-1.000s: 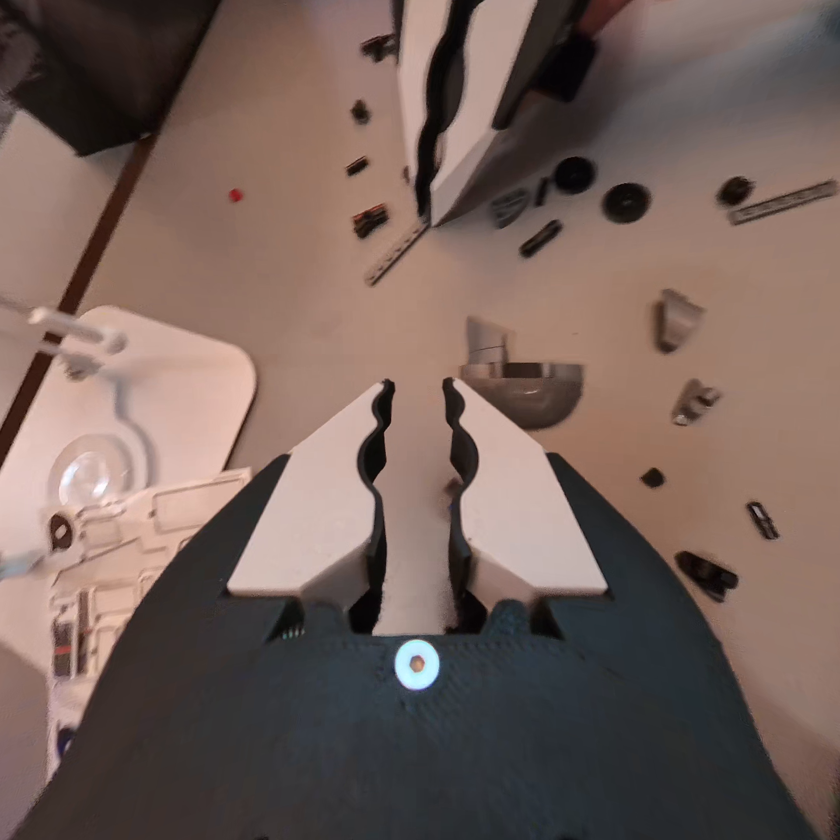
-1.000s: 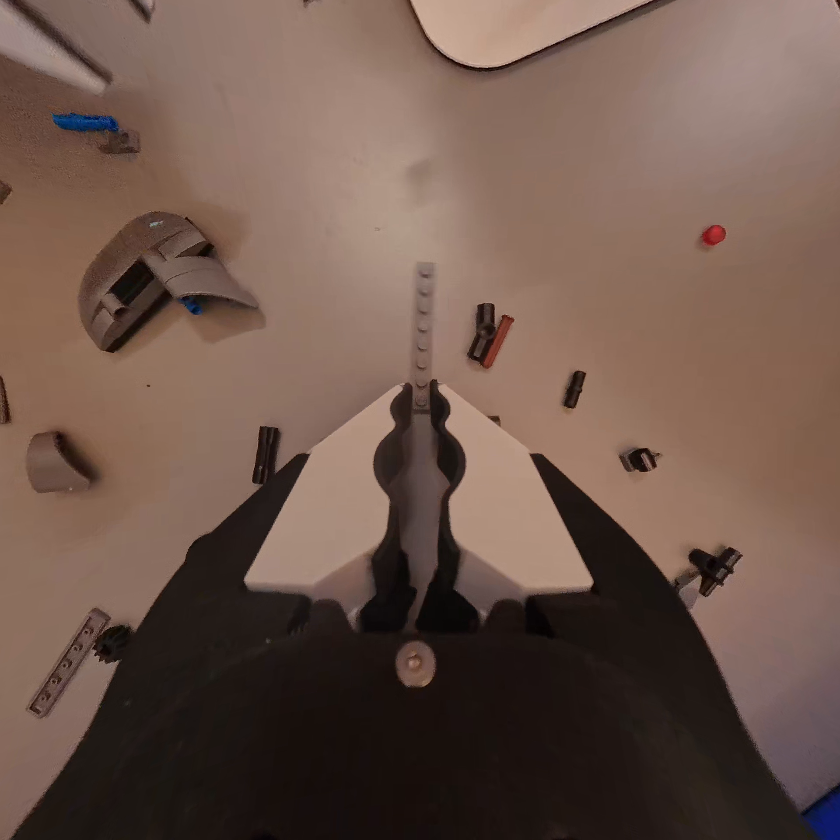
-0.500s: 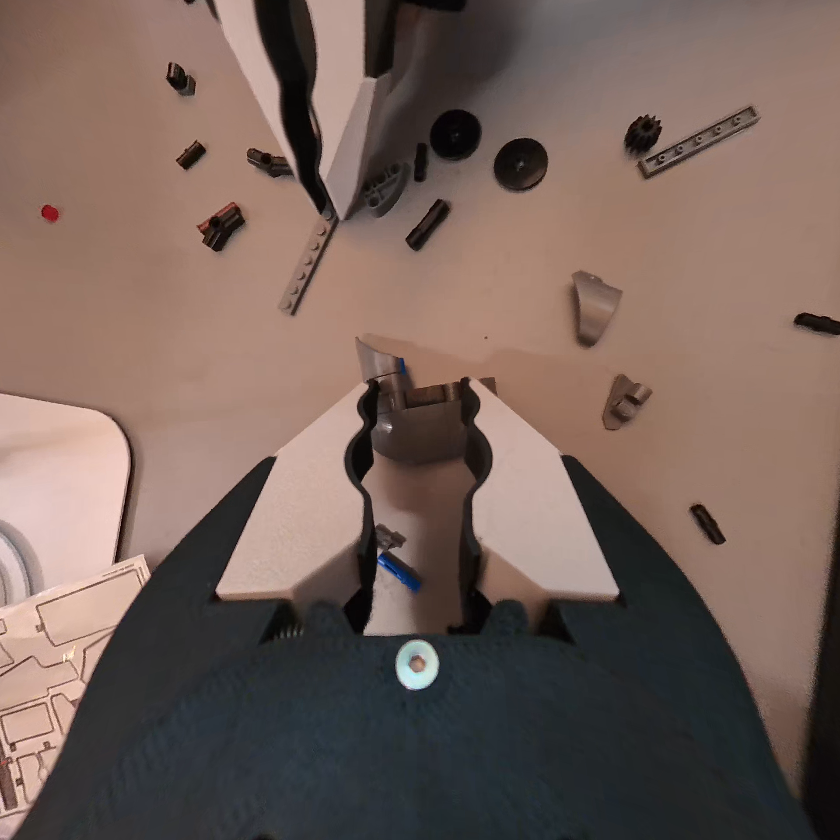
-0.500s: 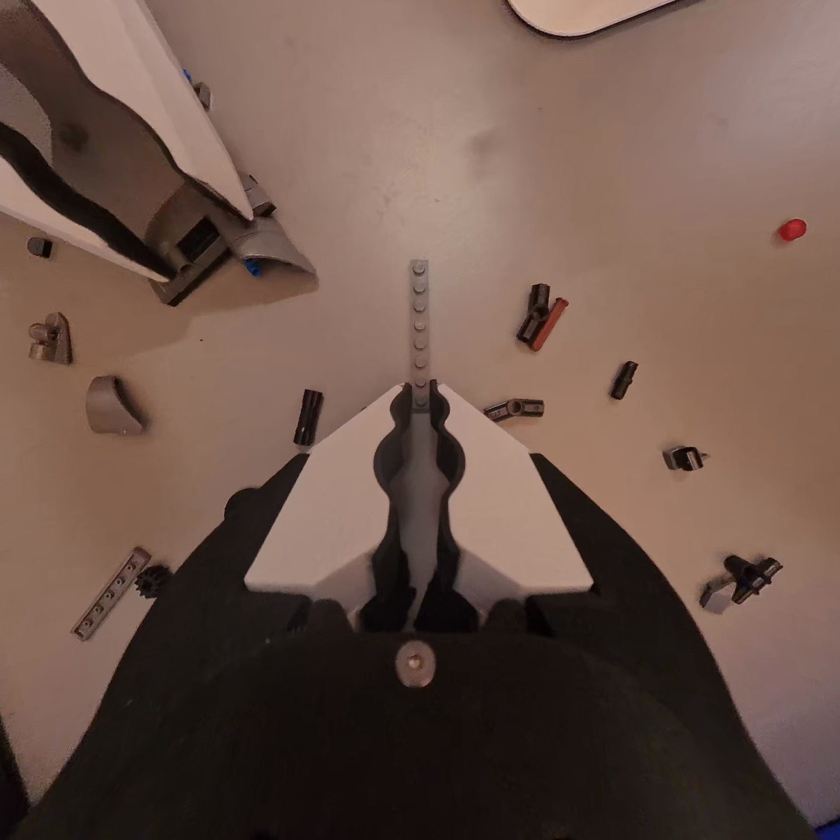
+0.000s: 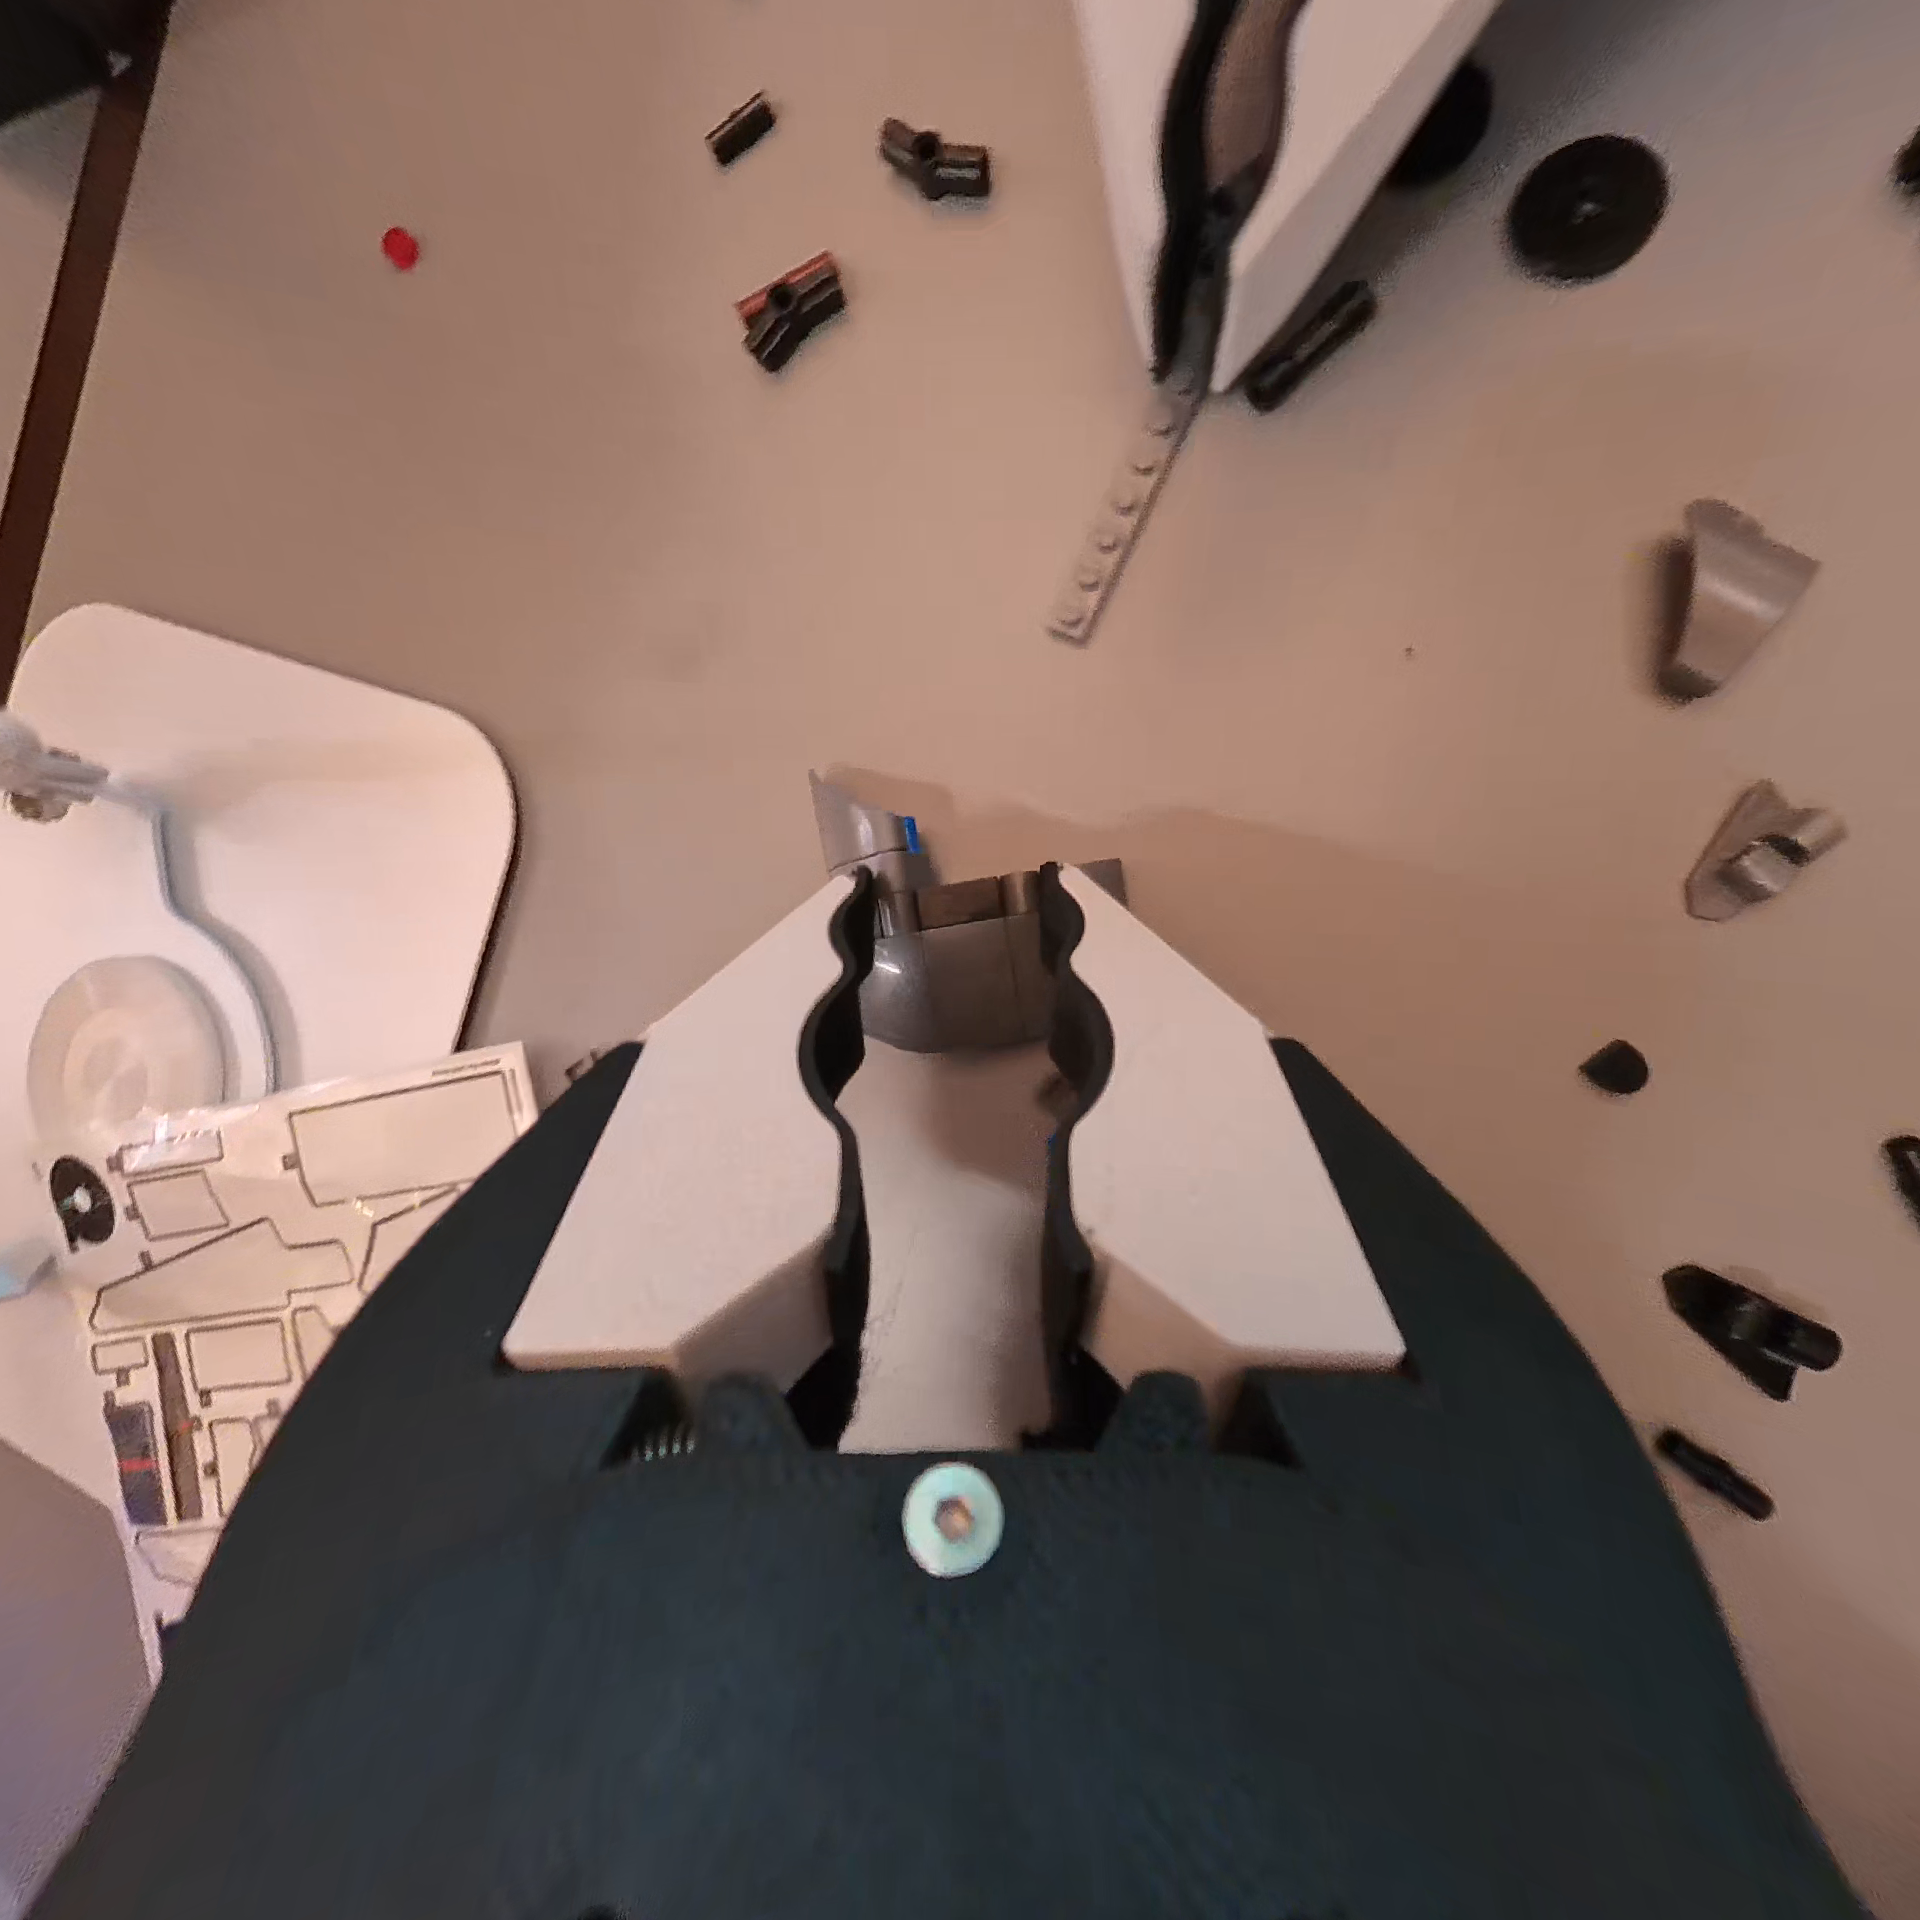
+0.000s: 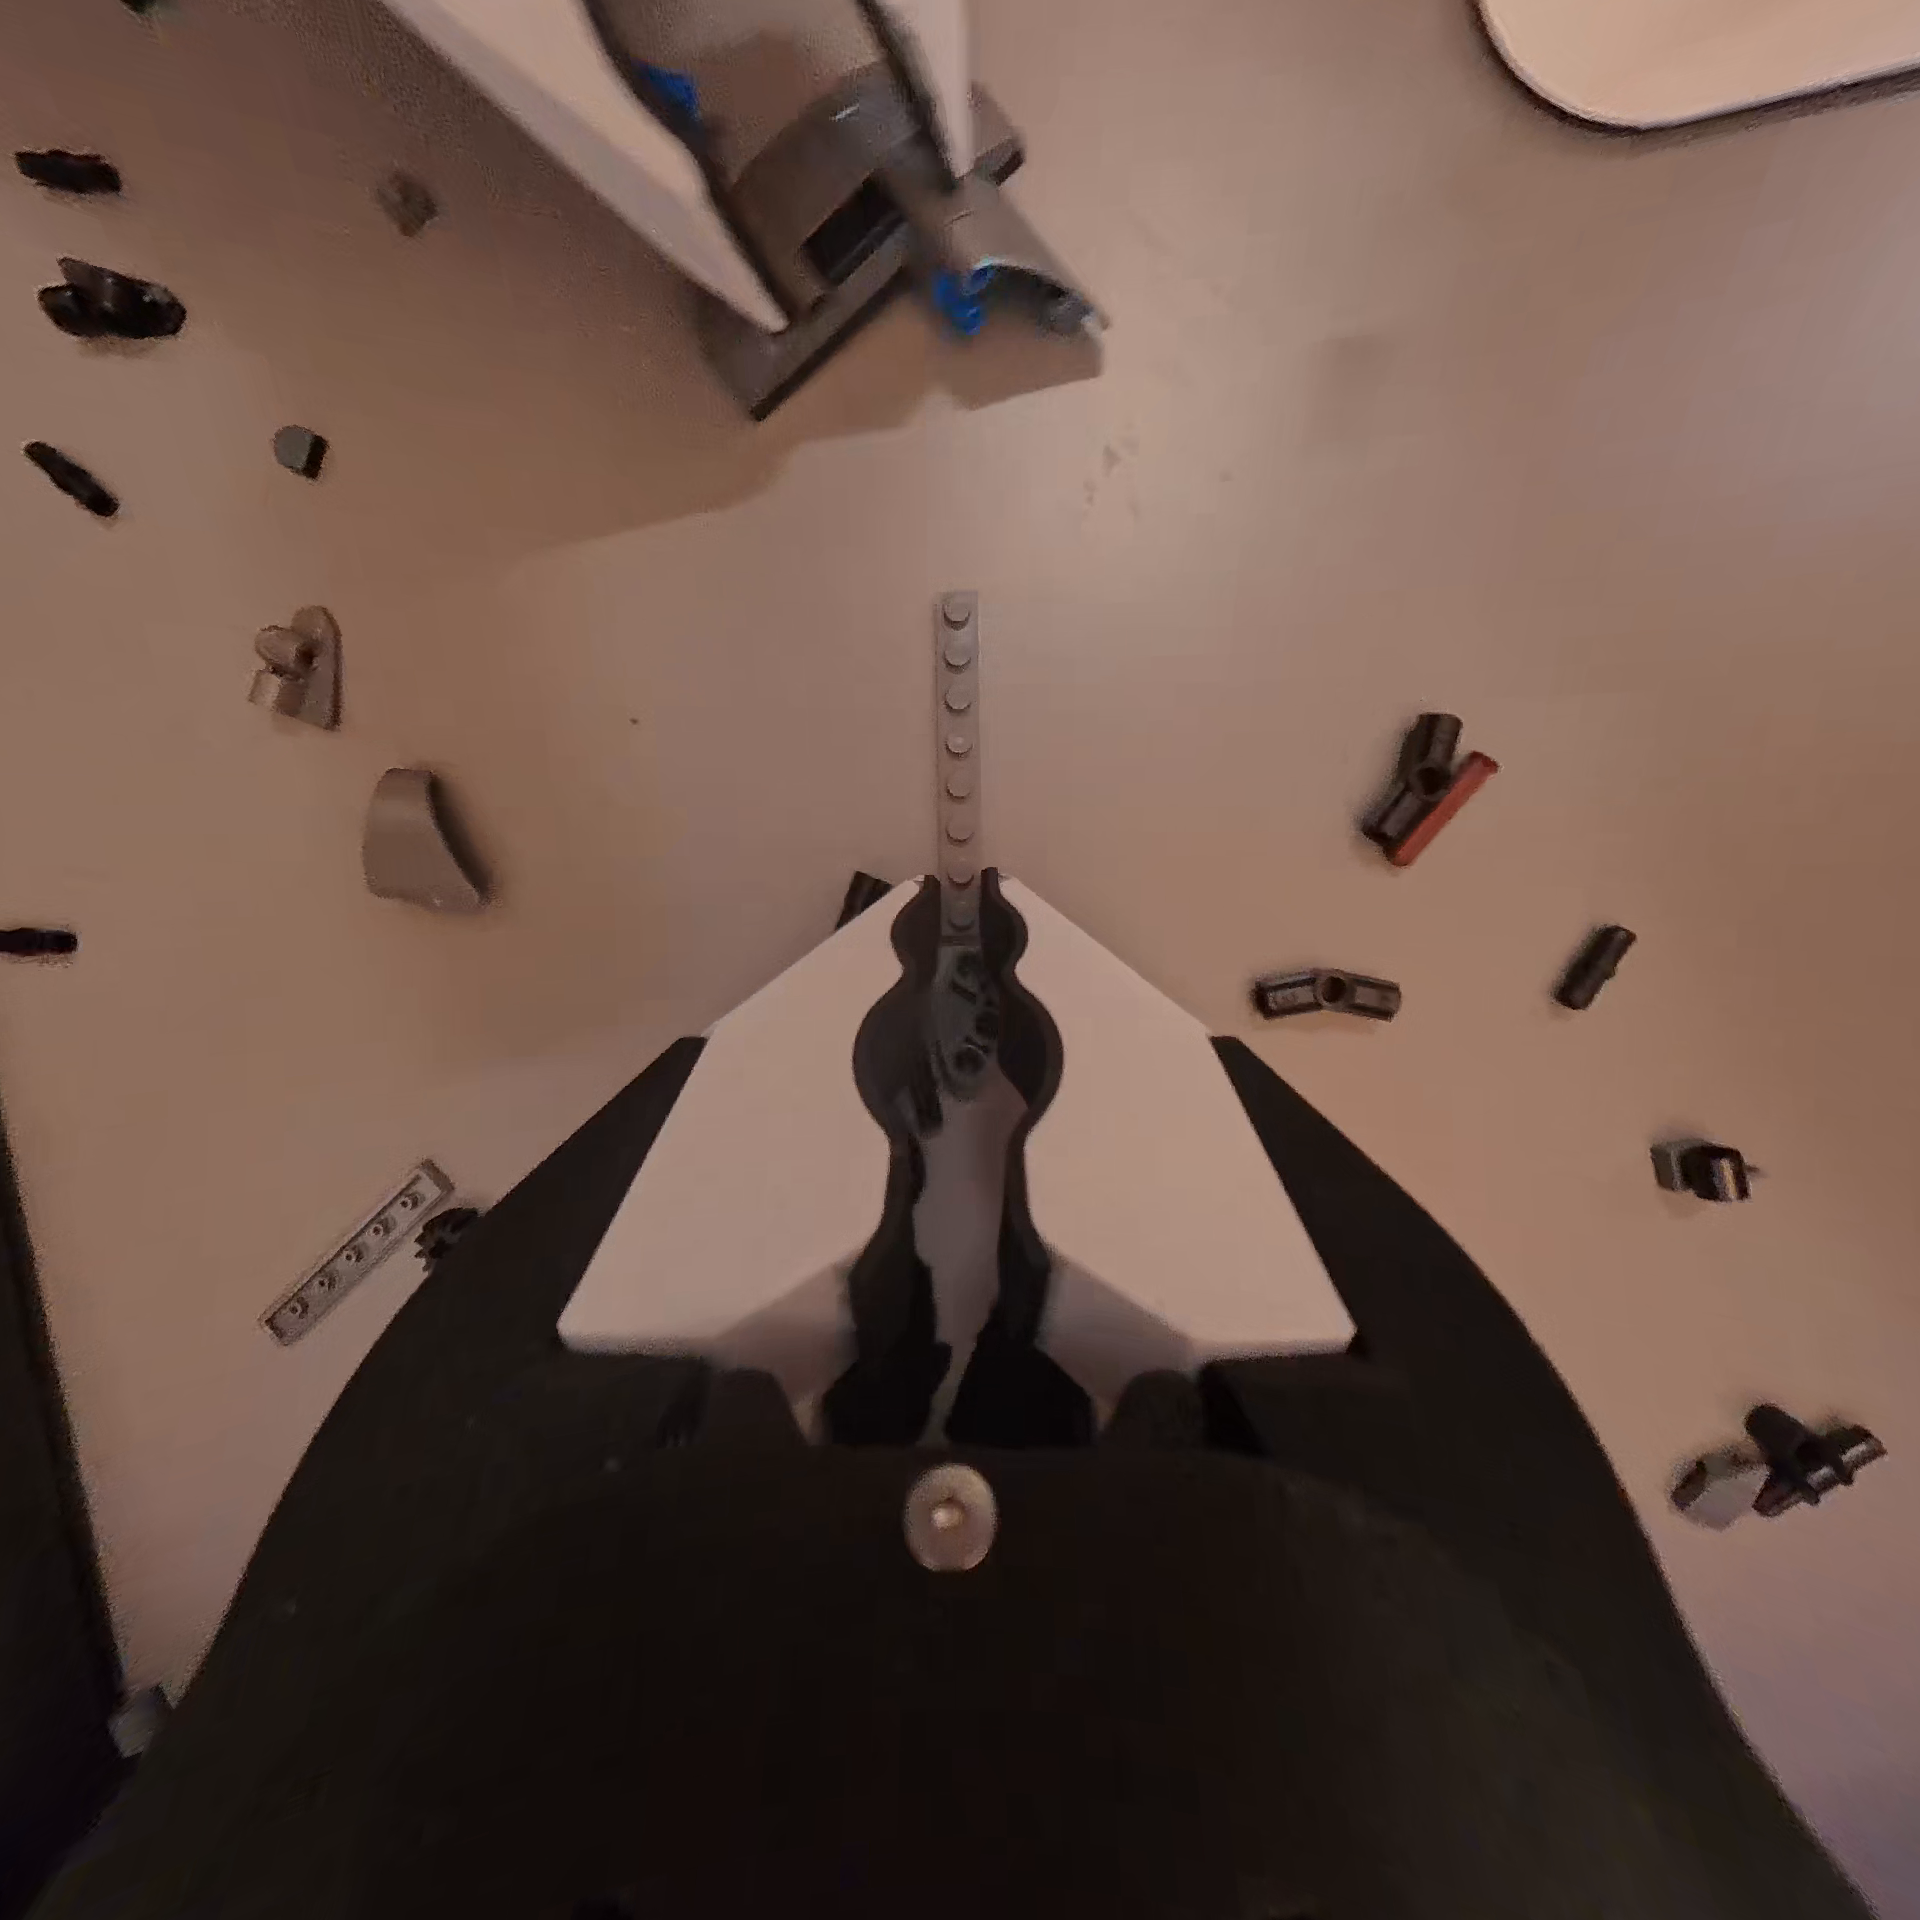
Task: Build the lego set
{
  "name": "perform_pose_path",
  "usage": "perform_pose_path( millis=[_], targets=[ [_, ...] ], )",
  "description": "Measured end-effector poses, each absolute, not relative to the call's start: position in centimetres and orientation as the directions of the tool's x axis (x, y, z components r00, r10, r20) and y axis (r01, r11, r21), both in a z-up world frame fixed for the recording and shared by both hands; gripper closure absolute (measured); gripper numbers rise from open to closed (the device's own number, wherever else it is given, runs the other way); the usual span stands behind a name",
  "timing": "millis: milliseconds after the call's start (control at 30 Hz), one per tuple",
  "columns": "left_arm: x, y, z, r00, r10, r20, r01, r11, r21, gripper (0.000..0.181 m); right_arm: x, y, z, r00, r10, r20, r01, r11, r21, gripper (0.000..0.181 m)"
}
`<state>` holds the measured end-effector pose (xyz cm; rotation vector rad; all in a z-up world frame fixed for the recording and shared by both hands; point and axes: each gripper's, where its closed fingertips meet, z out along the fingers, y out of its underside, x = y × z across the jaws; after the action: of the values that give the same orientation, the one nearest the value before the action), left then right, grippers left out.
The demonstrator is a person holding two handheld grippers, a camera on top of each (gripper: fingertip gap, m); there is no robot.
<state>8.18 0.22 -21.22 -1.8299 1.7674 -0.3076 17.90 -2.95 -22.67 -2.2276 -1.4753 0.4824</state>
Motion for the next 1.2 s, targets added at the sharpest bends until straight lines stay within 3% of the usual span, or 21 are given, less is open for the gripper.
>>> perform_pose_path(
  millis=[433,567,700,767,933,1200],
  targets=[
    [6.7,2.7,-20.5,0.219,-0.94,-0.262,-0.834,-0.041,-0.55,0.154,14.9,-4.9,-22.2,0.26,0.963,-0.074,0.797,-0.258,-0.547,0.173],
    [6.8,2.9,-20.1,0.229,-0.932,-0.281,-0.827,-0.034,-0.561,0.156,17.2,-2.1,-19.5,0.397,0.918,0.006,0.721,-0.307,-0.622,0.159],
    [7.0,2.8,-19.8,0.226,-0.929,-0.292,-0.826,-0.024,-0.563,0.157,22.5,1.9,-12.8,0.654,0.749,0.105,0.504,-0.328,-0.799,0.159],
    [7.1,2.7,-19.8,0.223,-0.93,-0.293,-0.826,-0.021,-0.563,0.157,26.0,2.7,-10.4,0.748,0.642,0.165,0.452,-0.312,-0.835,0.161],
    [7.4,2.6,-19.9,0.219,-0.929,-0.298,-0.829,-0.016,-0.56,0.157,31.7,2.6,-9.4,0.847,0.488,0.212,0.422,-0.372,-0.827,0.16],
    [7.3,2.8,-19.7,0.232,-0.925,-0.3,-0.823,-0.023,-0.567,0.158,31.8,1.5,-11.4,0.827,0.525,0.2,0.476,-0.464,-0.747,0.158]
  ],
)
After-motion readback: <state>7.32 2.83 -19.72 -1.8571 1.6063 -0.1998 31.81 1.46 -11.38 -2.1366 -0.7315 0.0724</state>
